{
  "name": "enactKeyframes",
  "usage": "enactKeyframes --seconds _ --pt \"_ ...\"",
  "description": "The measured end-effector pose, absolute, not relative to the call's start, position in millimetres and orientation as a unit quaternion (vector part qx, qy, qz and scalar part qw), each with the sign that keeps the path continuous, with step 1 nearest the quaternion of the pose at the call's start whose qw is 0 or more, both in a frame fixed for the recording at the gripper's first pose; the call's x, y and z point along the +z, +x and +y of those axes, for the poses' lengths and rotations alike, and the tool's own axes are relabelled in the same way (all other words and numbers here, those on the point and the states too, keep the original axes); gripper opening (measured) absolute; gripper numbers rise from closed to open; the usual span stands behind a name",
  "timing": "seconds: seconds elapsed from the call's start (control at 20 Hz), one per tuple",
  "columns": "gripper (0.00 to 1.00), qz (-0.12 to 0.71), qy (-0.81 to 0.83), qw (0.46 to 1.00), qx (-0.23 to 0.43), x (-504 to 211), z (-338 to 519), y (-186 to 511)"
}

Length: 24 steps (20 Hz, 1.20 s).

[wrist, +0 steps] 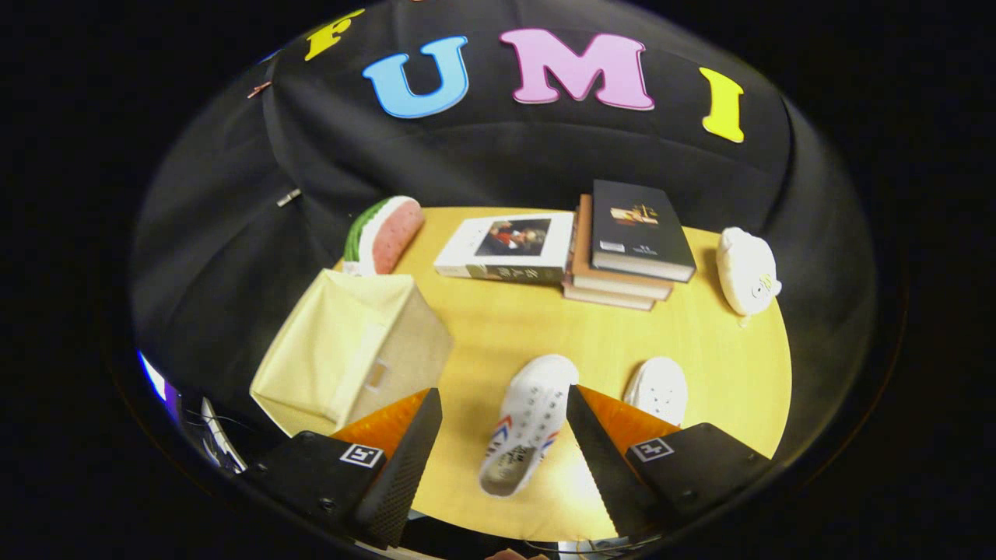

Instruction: Open the storage box then place both shoes into the box .Put the left shoe in first, then the right shoe, with the right side of both shoes facing outward in a uniform manner.

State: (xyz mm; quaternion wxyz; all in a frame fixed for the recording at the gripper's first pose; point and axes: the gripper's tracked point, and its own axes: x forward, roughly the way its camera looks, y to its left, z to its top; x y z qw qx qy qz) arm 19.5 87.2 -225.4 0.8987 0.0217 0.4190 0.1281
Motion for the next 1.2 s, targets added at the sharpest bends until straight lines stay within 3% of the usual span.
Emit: enactKeyframes --seconds 0.45,1.05,1.2 --pt "0.99 0.506 0.013 0.857 0.097 -333 51 -26" --pt "0.99 0.545 0.118 0.829 0.045 -387 55 22" --pt "0.94 0.565 0.153 0.808 0.061 -395 68 23"
